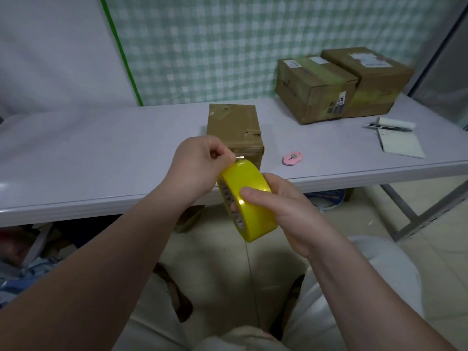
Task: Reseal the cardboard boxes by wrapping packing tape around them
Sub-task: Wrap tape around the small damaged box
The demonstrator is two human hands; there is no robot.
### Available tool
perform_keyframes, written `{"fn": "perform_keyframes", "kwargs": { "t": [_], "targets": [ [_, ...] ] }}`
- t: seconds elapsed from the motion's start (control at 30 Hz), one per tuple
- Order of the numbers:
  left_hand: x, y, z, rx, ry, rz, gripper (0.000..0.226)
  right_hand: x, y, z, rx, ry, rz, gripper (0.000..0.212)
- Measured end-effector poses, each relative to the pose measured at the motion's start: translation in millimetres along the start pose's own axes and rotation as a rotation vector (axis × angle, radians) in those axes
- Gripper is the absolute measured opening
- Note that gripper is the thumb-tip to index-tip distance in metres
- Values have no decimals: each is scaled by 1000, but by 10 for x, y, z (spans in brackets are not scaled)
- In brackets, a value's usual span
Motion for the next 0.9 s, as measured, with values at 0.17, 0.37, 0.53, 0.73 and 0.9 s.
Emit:
{"fn": "perform_keyframes", "kwargs": {
  "t": [0.17,0.37,0.53,0.73,0.9],
  "targets": [
    [16,-159,-254,160,-196,-90,15,-90,-51,168,-56,-26,-117,31],
    [-29,-389,-498,267,-190,-159,14,-202,-141,204,38,-62,-256,38],
    [81,-716,-429,165,-150,-24,20,-240,-178,210,59,-131,-266,42],
    [92,-1134,-320,107,-129,89,18,-126,-207,118,-45,-119,-242,47],
    [173,-1200,-213,148,-176,120,22,-102,-291,93,-75,-42,-331,41]
  ]
}}
Point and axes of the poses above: each hand's wrist, its own y-axis away from the middle knuckle, its own x-axis out of the palm, z = x × y, the point moved 2 cm from there along -y, towards the middle knuckle, and after that the axes turned 8 degrees about -y, right-handed, at the moved point
